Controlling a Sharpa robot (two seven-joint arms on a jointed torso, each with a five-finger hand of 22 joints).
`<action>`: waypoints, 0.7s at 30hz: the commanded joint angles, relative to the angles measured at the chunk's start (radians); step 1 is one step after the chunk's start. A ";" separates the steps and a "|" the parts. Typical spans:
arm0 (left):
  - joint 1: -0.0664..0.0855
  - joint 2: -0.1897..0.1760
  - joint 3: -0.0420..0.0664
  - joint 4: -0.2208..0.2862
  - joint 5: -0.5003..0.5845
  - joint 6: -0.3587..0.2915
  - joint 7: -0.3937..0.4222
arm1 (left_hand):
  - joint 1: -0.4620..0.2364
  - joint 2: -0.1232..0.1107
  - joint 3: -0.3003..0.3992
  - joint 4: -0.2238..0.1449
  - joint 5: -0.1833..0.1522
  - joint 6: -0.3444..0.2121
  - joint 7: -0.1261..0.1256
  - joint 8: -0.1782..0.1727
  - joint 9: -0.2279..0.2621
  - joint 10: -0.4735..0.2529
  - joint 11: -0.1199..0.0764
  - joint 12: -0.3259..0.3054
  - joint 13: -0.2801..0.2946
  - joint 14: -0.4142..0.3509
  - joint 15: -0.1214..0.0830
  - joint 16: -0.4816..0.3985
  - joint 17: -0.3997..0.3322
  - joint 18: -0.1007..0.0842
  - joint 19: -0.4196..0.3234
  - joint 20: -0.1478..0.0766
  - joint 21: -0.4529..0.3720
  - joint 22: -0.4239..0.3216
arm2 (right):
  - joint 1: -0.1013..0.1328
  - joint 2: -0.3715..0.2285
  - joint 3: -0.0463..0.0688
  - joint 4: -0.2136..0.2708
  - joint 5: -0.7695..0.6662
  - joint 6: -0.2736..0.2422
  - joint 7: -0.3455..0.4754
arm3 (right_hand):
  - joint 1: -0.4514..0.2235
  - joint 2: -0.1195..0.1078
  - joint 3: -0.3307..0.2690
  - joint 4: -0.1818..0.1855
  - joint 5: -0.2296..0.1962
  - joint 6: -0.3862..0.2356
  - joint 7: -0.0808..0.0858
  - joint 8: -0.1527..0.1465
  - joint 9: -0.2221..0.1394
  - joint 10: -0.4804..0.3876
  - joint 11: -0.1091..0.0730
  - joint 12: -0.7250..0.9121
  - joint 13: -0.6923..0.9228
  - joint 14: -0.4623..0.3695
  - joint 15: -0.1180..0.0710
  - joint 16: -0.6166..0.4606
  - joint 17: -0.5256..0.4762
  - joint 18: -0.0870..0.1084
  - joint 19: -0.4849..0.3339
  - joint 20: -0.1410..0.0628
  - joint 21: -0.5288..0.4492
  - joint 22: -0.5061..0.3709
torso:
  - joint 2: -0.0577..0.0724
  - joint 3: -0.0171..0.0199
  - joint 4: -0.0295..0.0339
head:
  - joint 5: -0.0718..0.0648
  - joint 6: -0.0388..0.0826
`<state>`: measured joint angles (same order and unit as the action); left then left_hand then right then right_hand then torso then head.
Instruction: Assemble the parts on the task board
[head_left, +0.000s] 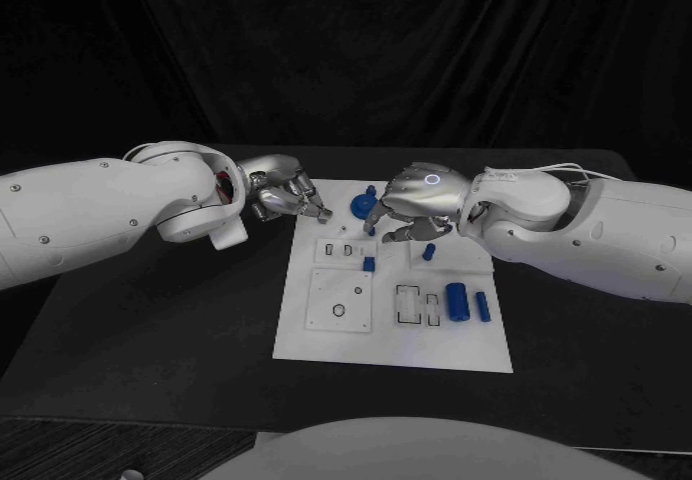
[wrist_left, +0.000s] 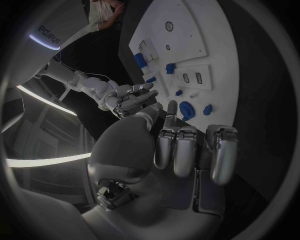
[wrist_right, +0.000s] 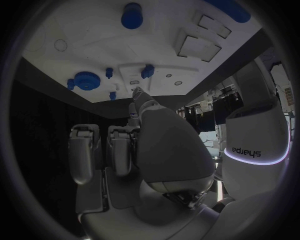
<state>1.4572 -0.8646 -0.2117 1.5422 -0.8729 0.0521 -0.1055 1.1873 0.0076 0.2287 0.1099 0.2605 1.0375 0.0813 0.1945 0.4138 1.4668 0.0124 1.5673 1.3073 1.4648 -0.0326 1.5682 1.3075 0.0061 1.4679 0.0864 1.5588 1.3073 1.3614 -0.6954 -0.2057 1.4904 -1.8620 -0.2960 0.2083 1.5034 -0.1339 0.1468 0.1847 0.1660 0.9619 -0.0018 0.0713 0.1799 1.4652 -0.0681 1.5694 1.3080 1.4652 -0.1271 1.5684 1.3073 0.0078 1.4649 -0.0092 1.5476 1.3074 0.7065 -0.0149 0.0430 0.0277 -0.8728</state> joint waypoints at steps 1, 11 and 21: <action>0.002 -0.002 0.001 -0.001 0.010 0.022 0.004 | -0.018 0.002 -0.057 0.052 -0.034 -0.025 -0.013 0.097 0.083 0.104 -0.023 0.004 0.263 0.106 -0.023 0.003 0.263 -0.003 0.094 -0.019 0.003 0.256 | -0.008 0.008 0.001 -0.005 -0.108 0.041 -0.005 | -0.004 -0.013 0.006 0.007 -0.001 -0.017 0.001 -0.007 -0.003 0.106 -0.004 0.001 0.263 0.106 -0.005 0.002 0.263 -0.002 0.094 -0.006 0.002 0.256 | 0.002 -0.0027 0.0061 | -0.005 0.000; 0.002 -0.005 0.000 -0.010 0.010 0.017 0.087 | 0.220 0.012 0.046 -0.090 0.033 -0.058 -0.004 0.136 0.110 0.104 -0.012 0.004 0.263 0.106 -0.017 0.003 0.263 -0.002 0.092 -0.028 0.001 0.255 | -0.017 0.015 0.001 -0.019 -0.125 0.043 -0.006 | -0.015 -0.015 0.007 0.026 -0.023 -0.026 0.003 -0.004 -0.004 0.106 -0.005 0.001 0.263 0.106 -0.006 0.002 0.263 -0.003 0.096 -0.007 0.006 0.257 | 0.003 -0.0043 0.0088 | -0.005 0.000; 0.002 -0.006 0.000 -0.020 0.010 0.053 0.067 | 0.164 -0.009 0.035 -0.040 -0.031 -0.219 0.070 -0.050 -0.057 0.104 0.055 0.004 0.263 0.106 0.042 0.003 0.263 -0.001 0.087 0.027 -0.005 0.252 | -0.028 0.012 0.001 -0.014 -0.127 0.031 0.000 | -0.018 -0.017 0.007 0.032 -0.032 -0.028 0.002 -0.003 -0.004 0.106 -0.004 0.001 0.263 0.106 -0.007 0.002 0.263 -0.003 0.097 -0.008 0.008 0.258 | 0.002 -0.0055 0.0053 | -0.007 0.000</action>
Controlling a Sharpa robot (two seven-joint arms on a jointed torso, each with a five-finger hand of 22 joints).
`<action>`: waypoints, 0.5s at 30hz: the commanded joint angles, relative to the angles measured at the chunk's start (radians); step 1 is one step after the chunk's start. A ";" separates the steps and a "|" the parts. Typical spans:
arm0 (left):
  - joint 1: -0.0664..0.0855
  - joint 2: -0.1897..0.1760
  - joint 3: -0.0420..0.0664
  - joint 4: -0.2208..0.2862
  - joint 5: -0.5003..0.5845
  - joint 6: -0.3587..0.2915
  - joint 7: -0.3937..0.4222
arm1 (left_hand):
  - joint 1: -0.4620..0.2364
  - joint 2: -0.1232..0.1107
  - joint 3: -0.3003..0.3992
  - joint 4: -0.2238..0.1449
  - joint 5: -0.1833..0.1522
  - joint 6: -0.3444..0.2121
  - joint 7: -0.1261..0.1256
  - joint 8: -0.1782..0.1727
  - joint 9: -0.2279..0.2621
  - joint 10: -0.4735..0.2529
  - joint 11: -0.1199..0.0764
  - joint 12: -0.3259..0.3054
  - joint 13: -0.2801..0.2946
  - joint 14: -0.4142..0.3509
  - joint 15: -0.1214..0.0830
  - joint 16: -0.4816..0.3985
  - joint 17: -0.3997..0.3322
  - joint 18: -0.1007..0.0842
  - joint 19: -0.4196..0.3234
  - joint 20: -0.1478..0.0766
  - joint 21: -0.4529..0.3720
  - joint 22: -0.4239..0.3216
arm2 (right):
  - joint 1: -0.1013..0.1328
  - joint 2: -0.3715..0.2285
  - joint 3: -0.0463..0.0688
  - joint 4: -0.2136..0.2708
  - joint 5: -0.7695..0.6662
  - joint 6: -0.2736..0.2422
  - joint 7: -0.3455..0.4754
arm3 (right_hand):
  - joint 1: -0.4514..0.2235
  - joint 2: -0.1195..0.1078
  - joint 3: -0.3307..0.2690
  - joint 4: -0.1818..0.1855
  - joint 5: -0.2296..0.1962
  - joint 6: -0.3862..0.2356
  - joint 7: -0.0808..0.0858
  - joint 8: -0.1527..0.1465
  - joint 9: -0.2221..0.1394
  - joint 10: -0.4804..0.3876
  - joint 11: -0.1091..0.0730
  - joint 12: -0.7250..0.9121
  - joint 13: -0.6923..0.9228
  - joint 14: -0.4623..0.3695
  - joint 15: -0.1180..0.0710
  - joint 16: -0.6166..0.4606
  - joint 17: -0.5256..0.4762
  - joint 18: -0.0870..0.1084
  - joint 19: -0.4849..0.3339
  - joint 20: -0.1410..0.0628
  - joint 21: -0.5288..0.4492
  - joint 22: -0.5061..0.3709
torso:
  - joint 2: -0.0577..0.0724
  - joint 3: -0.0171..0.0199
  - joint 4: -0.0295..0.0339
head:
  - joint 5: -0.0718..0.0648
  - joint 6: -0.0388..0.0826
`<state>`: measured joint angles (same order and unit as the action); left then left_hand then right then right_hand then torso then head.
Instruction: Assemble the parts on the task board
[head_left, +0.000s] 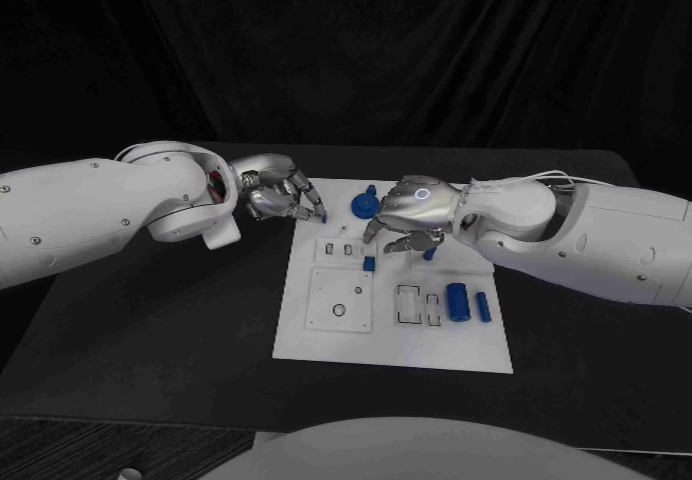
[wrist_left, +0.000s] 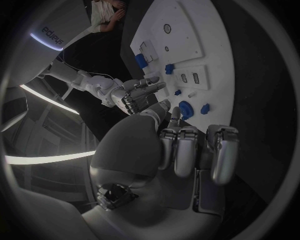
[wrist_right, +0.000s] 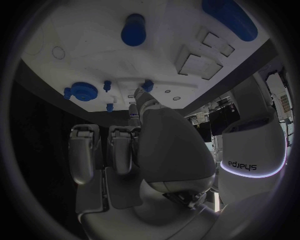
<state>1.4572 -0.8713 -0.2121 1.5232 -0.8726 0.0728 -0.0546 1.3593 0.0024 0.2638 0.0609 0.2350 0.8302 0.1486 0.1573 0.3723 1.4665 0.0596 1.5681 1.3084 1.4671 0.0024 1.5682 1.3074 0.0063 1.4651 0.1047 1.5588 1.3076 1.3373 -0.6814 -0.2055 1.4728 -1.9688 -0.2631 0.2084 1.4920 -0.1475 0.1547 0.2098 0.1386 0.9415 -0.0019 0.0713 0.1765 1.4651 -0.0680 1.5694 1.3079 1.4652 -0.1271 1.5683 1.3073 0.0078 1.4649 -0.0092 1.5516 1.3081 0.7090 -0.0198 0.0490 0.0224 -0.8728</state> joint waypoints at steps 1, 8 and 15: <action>0.002 0.001 0.001 -0.002 0.009 0.036 0.014 | -0.010 -0.005 -0.001 0.011 -0.007 -0.017 0.006 -0.020 -0.025 0.104 0.010 0.003 0.262 0.104 0.010 0.003 0.263 0.000 0.089 0.012 -0.006 0.251 | -0.005 -0.002 0.001 0.005 -0.020 -0.003 0.001 | -0.008 -0.004 -0.001 0.009 -0.006 -0.009 0.002 -0.003 -0.001 0.106 -0.005 0.001 0.263 0.106 -0.007 0.002 0.263 -0.004 0.097 -0.008 0.004 0.257 | -0.002 -0.0016 -0.0001 | -0.002 0.000; 0.001 0.001 0.001 -0.007 0.009 0.064 -0.006 | -0.006 -0.001 0.003 0.014 -0.008 0.003 0.004 -0.018 -0.041 0.104 0.011 0.003 0.262 0.104 0.013 0.003 0.263 0.002 0.083 0.017 -0.012 0.247 | -0.011 -0.004 0.001 0.006 -0.020 0.002 0.004 | -0.004 -0.003 0.002 0.009 -0.007 -0.012 0.000 -0.003 -0.001 0.106 -0.005 0.001 0.263 0.106 -0.007 0.002 0.263 -0.003 0.096 -0.008 0.002 0.256 | -0.004 -0.0009 -0.0001 | -0.001 0.000; 0.001 0.004 0.001 -0.009 0.009 0.071 -0.009 | -0.005 0.002 0.004 0.015 -0.008 0.012 0.003 -0.015 -0.046 0.104 0.010 0.003 0.262 0.104 0.012 0.003 0.263 0.003 0.081 0.018 -0.014 0.246 | -0.020 0.003 0.001 0.001 -0.020 0.003 0.007 | 0.003 -0.002 0.006 0.008 0.000 -0.015 -0.001 -0.003 -0.001 0.106 -0.006 0.001 0.263 0.106 -0.007 0.002 0.263 -0.002 0.095 -0.008 0.000 0.256 | -0.005 0.0001 0.0000 | 0.000 0.000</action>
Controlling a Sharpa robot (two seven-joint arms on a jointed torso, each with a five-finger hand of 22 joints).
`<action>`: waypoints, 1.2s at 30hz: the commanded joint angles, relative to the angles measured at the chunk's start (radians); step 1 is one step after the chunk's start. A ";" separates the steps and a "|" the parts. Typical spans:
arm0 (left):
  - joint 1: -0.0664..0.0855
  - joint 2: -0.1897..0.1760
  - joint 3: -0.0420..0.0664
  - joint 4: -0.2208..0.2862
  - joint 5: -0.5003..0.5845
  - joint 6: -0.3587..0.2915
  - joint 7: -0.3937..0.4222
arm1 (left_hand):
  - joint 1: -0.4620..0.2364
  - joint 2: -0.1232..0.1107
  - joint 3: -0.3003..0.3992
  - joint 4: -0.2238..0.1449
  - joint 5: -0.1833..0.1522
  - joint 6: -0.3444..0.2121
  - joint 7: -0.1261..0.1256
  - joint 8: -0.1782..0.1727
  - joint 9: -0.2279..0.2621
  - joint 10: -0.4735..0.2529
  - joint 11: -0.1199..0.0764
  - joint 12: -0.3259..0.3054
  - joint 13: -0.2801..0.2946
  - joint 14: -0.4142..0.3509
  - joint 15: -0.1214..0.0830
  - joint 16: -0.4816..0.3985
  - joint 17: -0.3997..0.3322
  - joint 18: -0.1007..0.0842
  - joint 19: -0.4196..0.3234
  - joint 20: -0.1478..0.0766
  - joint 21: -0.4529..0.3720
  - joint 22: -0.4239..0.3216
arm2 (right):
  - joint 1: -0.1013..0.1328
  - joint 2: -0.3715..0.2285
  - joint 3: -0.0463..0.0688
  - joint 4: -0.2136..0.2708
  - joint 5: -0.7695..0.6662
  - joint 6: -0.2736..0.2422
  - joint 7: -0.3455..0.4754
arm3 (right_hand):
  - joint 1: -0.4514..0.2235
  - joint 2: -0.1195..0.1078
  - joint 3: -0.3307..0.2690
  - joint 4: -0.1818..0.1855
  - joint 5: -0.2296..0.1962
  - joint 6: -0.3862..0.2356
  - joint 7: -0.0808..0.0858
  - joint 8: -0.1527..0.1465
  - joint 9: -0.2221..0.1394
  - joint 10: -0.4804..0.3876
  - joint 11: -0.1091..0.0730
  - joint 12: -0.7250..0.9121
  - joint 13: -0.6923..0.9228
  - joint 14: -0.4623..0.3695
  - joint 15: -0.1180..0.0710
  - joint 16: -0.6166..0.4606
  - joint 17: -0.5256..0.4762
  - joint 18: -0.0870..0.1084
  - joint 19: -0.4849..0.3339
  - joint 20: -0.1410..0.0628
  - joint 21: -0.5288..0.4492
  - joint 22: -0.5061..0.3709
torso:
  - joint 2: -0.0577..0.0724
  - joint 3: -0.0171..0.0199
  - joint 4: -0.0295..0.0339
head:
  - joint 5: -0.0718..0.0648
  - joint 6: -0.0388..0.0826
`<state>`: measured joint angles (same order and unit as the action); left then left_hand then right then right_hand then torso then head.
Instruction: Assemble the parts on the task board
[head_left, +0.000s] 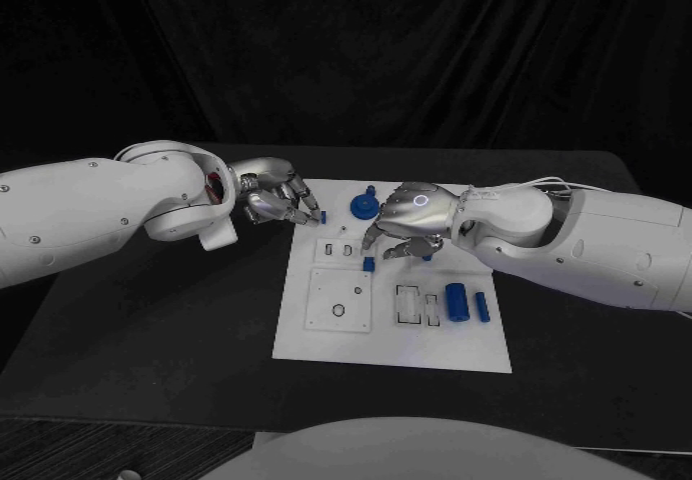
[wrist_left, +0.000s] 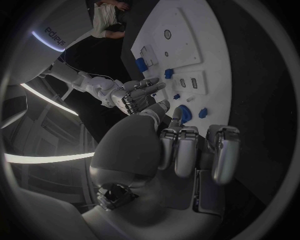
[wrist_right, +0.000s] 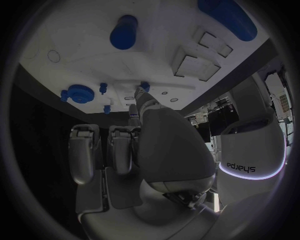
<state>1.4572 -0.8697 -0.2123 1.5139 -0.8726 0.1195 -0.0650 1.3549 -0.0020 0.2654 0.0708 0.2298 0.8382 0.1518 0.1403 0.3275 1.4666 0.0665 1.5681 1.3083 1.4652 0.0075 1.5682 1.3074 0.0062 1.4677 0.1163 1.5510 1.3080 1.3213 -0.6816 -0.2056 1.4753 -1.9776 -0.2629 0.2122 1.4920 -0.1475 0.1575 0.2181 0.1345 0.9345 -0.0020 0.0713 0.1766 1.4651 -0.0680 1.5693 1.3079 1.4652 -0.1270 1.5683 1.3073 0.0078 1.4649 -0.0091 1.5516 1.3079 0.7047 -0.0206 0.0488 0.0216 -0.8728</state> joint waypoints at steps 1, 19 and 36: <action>0.001 0.003 0.001 0.000 0.009 0.025 0.001 | 0.000 0.006 0.003 0.005 -0.003 0.004 0.000 0.002 -0.001 0.104 0.003 0.003 0.263 0.106 0.007 0.003 0.263 0.003 0.078 0.007 -0.007 0.245 | -0.005 0.004 0.001 -0.003 -0.012 0.002 0.003 | 0.003 -0.002 0.003 0.000 0.004 -0.008 -0.001 -0.003 -0.001 0.106 -0.006 0.001 0.263 0.106 -0.007 0.003 0.264 -0.002 0.095 -0.008 0.000 0.256 | -0.001 0.0010 -0.0004 | 0.001 0.000; 0.000 0.008 0.001 -0.006 0.009 0.038 -0.003 | 0.003 0.016 0.008 0.009 -0.002 0.019 -0.003 0.006 -0.011 0.104 0.001 0.003 0.263 0.106 0.006 0.003 0.263 0.004 0.073 0.007 -0.012 0.242 | -0.026 0.032 0.001 -0.033 -0.012 0.027 0.000 | 0.033 0.002 0.022 -0.013 0.055 -0.033 -0.008 -0.007 -0.005 0.106 -0.011 0.001 0.263 0.106 -0.010 0.003 0.264 0.000 0.089 -0.011 -0.010 0.252 | 0.003 0.0010 0.0001 | -0.001 0.000; -0.001 0.014 0.001 -0.012 0.009 0.046 -0.004 | 0.005 0.021 0.011 0.010 0.000 0.028 -0.005 0.009 -0.017 0.104 0.000 0.003 0.263 0.106 0.005 0.003 0.263 0.006 0.069 0.007 -0.016 0.240 | -0.041 0.052 0.001 -0.048 -0.012 0.049 0.015 | 0.024 0.001 0.018 -0.006 0.014 -0.020 -0.011 0.011 -0.003 0.106 -0.014 0.001 0.263 0.106 -0.013 0.003 0.264 0.002 0.086 -0.014 -0.014 0.251 | 0.003 0.0008 0.0028 | -0.003 0.000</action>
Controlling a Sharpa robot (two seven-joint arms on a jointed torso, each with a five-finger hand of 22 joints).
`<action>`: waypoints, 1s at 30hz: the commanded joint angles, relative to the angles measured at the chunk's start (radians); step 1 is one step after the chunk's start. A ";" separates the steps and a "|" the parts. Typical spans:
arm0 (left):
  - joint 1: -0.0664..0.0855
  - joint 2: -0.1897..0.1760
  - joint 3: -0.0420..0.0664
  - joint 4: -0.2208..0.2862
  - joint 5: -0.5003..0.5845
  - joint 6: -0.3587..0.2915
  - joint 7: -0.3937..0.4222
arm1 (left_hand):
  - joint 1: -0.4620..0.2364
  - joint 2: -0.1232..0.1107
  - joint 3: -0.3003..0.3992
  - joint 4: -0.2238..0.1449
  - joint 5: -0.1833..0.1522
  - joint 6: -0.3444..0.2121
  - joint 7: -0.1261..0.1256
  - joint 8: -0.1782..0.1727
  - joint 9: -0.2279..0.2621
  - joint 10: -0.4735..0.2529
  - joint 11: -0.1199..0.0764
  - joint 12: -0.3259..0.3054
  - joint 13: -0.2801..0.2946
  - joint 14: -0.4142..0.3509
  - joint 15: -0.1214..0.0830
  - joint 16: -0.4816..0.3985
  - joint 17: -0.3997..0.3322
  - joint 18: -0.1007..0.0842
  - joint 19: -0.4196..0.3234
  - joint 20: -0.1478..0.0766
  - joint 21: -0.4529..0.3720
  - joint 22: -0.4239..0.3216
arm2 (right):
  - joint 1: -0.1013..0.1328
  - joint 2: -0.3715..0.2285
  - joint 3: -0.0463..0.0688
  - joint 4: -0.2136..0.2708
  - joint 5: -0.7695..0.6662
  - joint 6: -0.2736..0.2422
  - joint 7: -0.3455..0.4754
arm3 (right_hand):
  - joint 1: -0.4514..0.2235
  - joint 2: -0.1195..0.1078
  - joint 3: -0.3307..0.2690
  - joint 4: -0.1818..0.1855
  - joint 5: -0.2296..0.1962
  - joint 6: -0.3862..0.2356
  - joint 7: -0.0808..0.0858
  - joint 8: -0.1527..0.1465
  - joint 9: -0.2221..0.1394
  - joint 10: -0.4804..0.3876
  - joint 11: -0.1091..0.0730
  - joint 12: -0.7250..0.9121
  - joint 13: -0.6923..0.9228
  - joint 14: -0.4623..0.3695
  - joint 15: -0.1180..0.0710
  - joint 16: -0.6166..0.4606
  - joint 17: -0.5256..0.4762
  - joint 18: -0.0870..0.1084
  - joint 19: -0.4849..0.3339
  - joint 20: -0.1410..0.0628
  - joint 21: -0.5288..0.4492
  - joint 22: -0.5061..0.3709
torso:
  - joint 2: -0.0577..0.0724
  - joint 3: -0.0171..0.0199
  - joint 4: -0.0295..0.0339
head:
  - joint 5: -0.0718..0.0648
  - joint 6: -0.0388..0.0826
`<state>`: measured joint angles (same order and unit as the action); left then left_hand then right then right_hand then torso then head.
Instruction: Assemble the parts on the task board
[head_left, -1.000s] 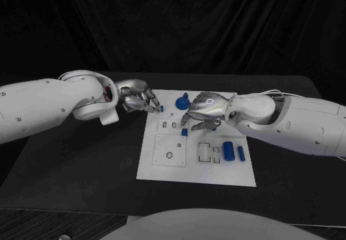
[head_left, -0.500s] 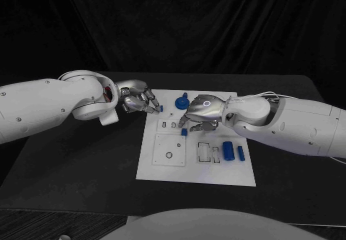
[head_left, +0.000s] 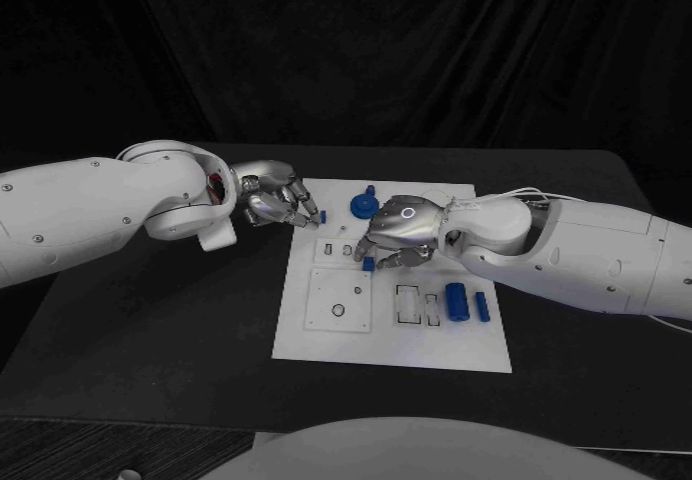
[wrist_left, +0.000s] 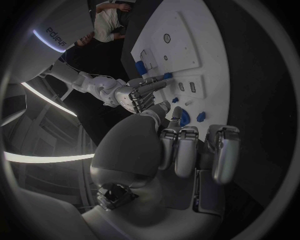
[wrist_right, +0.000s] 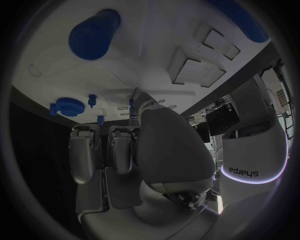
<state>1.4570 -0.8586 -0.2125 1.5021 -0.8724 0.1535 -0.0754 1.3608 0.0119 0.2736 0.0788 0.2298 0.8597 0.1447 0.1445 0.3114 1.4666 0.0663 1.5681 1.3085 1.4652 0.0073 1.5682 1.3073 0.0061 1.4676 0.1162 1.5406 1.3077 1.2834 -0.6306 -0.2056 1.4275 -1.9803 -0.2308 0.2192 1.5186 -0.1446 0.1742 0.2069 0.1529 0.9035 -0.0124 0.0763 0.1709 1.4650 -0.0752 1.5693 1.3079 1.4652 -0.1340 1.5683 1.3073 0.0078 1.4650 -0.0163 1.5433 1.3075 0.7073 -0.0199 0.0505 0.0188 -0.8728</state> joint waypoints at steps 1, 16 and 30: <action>-0.001 0.004 0.001 -0.001 0.009 0.012 0.007 | -0.001 0.008 0.003 0.002 0.000 0.007 0.002 0.005 -0.001 0.104 0.000 0.003 0.262 0.106 0.005 0.003 0.263 0.006 0.069 0.007 -0.006 0.240 | -0.004 0.001 0.001 0.000 -0.009 0.017 0.009 | -0.002 -0.001 0.002 0.005 -0.005 0.020 0.001 0.011 0.005 0.106 -0.006 0.001 0.263 0.106 -0.006 0.003 0.263 0.002 0.086 -0.007 -0.005 0.251 | 0.000 -0.0001 0.0004 | 0.001 0.000; -0.002 0.006 0.001 -0.002 0.009 0.017 0.002 | 0.000 0.013 0.005 0.005 0.000 0.012 0.001 0.006 -0.005 0.104 -0.001 0.003 0.262 0.106 0.004 0.003 0.263 0.007 0.064 0.007 -0.011 0.237 | -0.007 0.001 0.001 -0.004 0.019 -0.020 0.021 | -0.001 0.021 0.000 -0.003 -0.002 0.170 0.021 0.123 0.082 0.106 0.009 0.001 0.263 0.106 0.005 0.003 0.263 0.002 0.084 0.002 -0.007 0.250 | -0.001 -0.0014 -0.0021 | 0.003 0.000; -0.002 0.005 0.001 -0.003 0.009 0.010 0.013 | -0.004 0.013 0.003 0.009 -0.003 0.012 0.001 0.005 -0.010 0.104 0.000 0.003 0.262 0.106 0.004 0.003 0.263 0.008 0.063 0.006 -0.012 0.236 | -0.006 -0.019 0.001 -0.005 0.199 -0.224 0.011 | -0.011 0.030 -0.003 0.001 -0.012 0.169 0.030 0.129 0.093 0.106 0.014 0.001 0.263 0.106 0.008 0.003 0.263 0.003 0.082 0.004 -0.010 0.249 | -0.001 -0.0010 -0.0064 | 0.016 0.000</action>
<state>1.4564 -0.8550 -0.2125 1.4985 -0.8724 0.1618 -0.0788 1.3568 0.0158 0.2763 0.0815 0.2298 0.8667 0.1447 0.1444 0.3023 1.4665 0.0663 1.5682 1.3085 1.4652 0.0072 1.5682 1.3073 0.0061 1.4676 0.1162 1.5329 1.3075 1.2791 -0.6454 -0.2054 1.4227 -1.8908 -0.3371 0.2321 1.5132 -0.1230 0.1764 0.2093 0.1471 1.0716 0.0117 0.2006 0.2467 1.4647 -0.0677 1.5693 1.3079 1.4652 -0.1340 1.5683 1.3073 0.0078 1.4649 -0.0162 1.5353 1.3073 0.7058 -0.0213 0.0450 0.0317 -0.8728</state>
